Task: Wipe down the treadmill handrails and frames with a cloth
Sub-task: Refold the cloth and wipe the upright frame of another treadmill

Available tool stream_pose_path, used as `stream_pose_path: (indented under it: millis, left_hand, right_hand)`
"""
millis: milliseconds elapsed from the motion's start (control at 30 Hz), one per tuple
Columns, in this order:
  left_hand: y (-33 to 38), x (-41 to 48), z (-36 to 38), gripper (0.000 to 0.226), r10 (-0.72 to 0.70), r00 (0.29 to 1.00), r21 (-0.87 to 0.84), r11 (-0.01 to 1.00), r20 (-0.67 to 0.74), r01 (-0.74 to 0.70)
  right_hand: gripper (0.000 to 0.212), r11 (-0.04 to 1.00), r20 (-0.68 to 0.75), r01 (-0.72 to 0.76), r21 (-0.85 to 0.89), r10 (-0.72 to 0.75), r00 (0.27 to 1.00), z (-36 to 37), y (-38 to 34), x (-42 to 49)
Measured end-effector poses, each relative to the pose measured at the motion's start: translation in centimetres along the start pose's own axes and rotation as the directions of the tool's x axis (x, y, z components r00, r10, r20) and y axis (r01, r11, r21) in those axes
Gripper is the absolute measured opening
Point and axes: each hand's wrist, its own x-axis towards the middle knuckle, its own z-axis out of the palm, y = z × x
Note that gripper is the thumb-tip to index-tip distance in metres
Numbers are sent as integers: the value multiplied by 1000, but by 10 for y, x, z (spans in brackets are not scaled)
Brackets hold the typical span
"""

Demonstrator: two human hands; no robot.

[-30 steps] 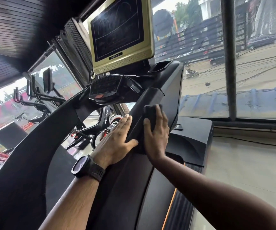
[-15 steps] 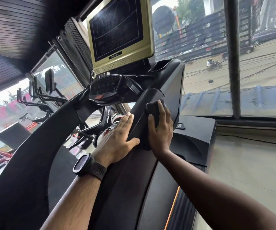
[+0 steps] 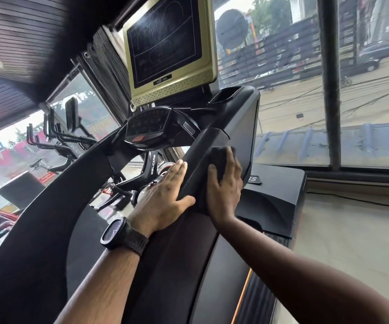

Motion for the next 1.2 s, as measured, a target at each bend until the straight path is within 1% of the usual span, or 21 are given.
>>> stream_pose_path:
  millis: [67, 133, 167, 200, 300, 333, 367, 433, 500, 533, 567, 633, 667, 700, 800, 867, 933, 1033, 1067, 1167, 1200]
  left_hand:
    - [1, 4, 0, 98, -4, 1000, 2, 1000, -4, 4]
    - [1, 7, 1, 98, -6, 1000, -1, 1000, -6, 6]
    - [1, 8, 1, 98, -7, 1000, -1, 1000, -6, 7]
    - [0, 8, 1, 97, -8, 1000, 1, 1000, -6, 8]
    - [2, 10, 1, 97, -12, 1000, 9, 1000, -6, 12]
    - [3, 10, 1, 97, -13, 1000, 10, 1000, -9, 13]
    - [4, 11, 1, 97, -16, 1000, 8, 1000, -10, 16]
    - [5, 13, 1, 98, -23, 1000, 2, 1000, -13, 23]
    - [5, 14, 2, 96, -23, 1000, 2, 1000, -18, 23]
    - [4, 14, 3, 95, -25, 999, 4, 1000, -20, 25]
    - [3, 14, 3, 94, -28, 999, 6, 1000, -22, 29]
    - [2, 15, 3, 93, -34, 999, 10, 999, -33, 35]
    - [2, 16, 4, 92, -36, 999, 11, 999, -38, 36]
    - [3, 16, 3, 92, -36, 999, 11, 999, -38, 36]
    - [3, 15, 2, 92, -48, 999, -6, 999, -21, 48]
    - [5, 15, 2, 92, -49, 999, -18, 999, -25, 48]
    - [8, 14, 0, 93, -43, 999, -26, 999, -23, 42]
    - [10, 14, -1, 95, -39, 999, -33, 999, -17, 38]
    - [10, 15, -1, 96, -37, 999, -34, 999, -17, 36]
    - [13, 16, -5, 94, -15, 1000, -19, 1000, 1, 15]
    - [15, 16, -7, 91, -5, 1000, -5, 1000, 12, 5]
  right_hand:
    - [58, 978, 37, 201, -54, -199, 979, -1, 1, -5]
    - [58, 950, 77, 288, -120, -280, 957, -3, 6, 8]
    - [59, 945, 86, 294, -140, -284, 955, -3, 9, 17]
    - [59, 958, 83, 254, -134, -245, 966, -2, 13, 23]
    - [59, 1000, 30, -29, -11, 29, 999, -2, 11, 21]
    - [60, 999, 33, -49, -1, 49, 998, -2, 9, 14]
    - [60, 1000, 43, 10, -19, -9, 999, -3, 7, 6]
    - [61, 979, 79, 197, -58, -192, 978, -4, 8, -3]
    - [59, 953, 90, 284, -105, -276, 957, -5, 12, 10]
    - [59, 950, 83, 288, -119, -280, 957, -5, 14, 20]
    - [59, 965, 68, 239, -110, -233, 970, -4, 15, 29]
    - [59, 999, 29, 21, -25, -20, 999, -2, 12, 37]
    - [59, 998, 26, -64, 7, 64, 998, -1, 7, 34]
    - [60, 998, 31, -66, 3, 66, 997, -1, 4, 28]
    - [62, 981, 97, 185, -60, -179, 979, -4, 6, 11]
    - [62, 964, 119, 250, -89, -239, 964, -5, 11, 20]
    - [61, 978, 80, 195, -77, -189, 979, -3, 12, 31]
    - [63, 999, 17, -40, 3, 40, 999, 0, 4, 25]
    - [64, 999, 26, -39, 8, 39, 999, 0, 2, 19]
    - [61, 985, 56, 167, -48, -164, 985, -3, 1, 12]
    - [61, 977, 61, 201, -67, -197, 979, -3, 1, 17]
